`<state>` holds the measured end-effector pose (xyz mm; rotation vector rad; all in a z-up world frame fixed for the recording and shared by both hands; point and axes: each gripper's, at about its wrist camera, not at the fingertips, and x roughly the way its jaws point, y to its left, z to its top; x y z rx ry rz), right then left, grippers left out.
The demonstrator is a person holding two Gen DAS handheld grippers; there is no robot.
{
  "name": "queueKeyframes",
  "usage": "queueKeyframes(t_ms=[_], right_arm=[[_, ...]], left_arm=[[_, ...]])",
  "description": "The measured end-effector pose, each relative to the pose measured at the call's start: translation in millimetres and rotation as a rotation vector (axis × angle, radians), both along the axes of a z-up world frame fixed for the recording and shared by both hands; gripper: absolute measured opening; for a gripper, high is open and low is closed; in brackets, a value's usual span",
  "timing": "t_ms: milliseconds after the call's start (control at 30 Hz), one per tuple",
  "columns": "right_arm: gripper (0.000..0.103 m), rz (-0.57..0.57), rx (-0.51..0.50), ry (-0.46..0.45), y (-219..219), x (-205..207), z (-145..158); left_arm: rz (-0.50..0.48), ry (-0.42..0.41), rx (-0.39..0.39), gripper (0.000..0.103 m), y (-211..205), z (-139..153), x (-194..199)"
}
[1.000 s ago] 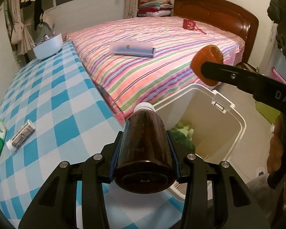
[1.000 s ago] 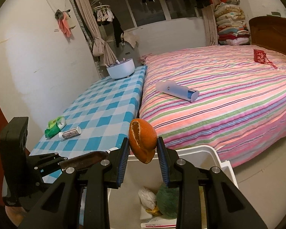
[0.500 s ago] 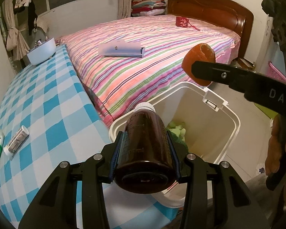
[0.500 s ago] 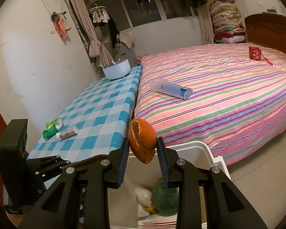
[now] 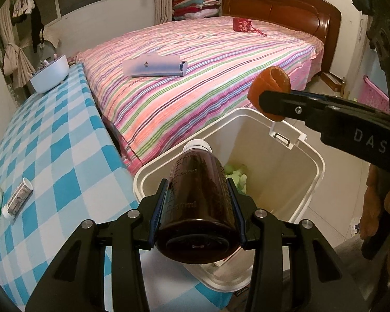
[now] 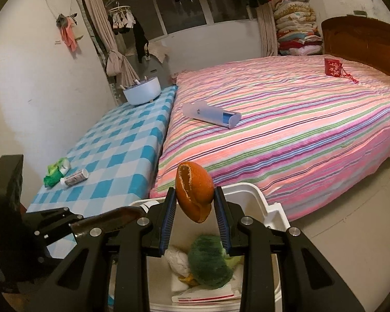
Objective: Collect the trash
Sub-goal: 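Open the right tool to drop the orange peel while the left tool drops the bottle into the bin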
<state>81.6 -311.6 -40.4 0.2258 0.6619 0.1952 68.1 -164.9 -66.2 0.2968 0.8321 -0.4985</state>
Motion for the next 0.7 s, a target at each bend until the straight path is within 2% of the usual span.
queueKeyframes(t_ms=[267,333,400,533,700], right_arm=[[0.036,-0.034,0.011,-0.008,-8,0,-2],[0.05,-0.055,0.025,-0.006,-14,0,-3],[0.059,-0.068,0.043,-0.012,-18,-1,-3],[0.064,-0.075,0.071,-0.034,-23,-3,0],[0.065,-0.077,0.086,-0.061,-25,-6,3]], left_arm=[[0.004,0.007,0.003,0.042,-3,-4,4],[0.006,0.009,0.004,0.042,-4,-5,5],[0.005,0.008,0.005,0.042,-5,-6,5],[0.004,0.01,0.01,0.042,-7,-9,5],[0.004,0.012,0.016,0.042,-8,-10,5]])
